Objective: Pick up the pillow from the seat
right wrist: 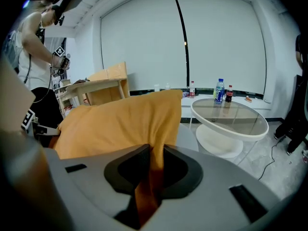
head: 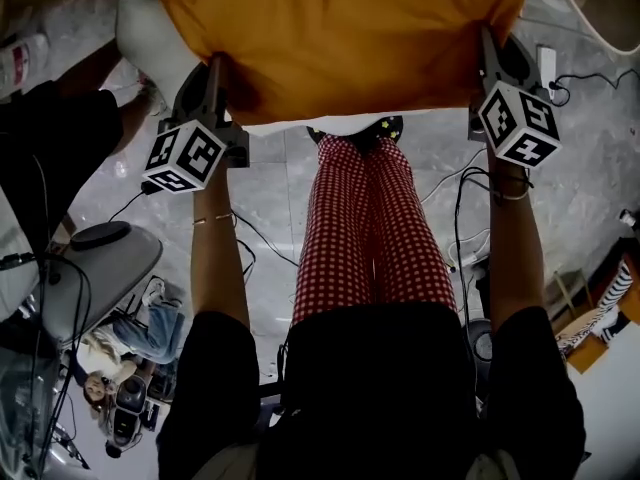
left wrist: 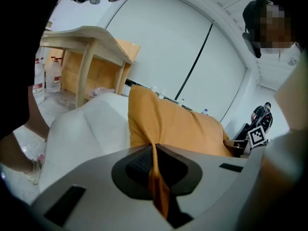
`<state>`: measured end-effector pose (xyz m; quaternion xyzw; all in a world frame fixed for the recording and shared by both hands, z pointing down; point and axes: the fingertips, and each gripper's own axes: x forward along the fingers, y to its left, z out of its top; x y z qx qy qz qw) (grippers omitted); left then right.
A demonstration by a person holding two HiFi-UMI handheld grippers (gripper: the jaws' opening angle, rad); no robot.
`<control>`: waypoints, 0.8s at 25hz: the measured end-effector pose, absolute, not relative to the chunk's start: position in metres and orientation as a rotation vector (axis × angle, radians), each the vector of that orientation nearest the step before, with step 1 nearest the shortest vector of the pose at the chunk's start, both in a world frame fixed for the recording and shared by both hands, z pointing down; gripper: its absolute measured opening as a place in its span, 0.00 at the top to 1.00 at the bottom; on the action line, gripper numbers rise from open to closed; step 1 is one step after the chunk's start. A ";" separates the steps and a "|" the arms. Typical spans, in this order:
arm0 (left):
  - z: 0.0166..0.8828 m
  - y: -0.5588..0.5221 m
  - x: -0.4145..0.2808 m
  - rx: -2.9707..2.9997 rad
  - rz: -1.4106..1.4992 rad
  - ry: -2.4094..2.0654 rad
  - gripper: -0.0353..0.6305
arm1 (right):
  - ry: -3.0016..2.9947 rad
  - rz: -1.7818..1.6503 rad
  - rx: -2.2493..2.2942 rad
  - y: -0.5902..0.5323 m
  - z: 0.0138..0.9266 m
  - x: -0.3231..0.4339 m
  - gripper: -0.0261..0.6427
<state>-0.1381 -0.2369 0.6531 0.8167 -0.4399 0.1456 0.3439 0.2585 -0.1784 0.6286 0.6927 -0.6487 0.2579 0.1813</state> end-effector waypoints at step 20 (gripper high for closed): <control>0.570 -0.226 -0.131 2.185 0.365 -1.169 0.91 | -1.894 0.677 1.986 -0.169 0.548 0.266 0.83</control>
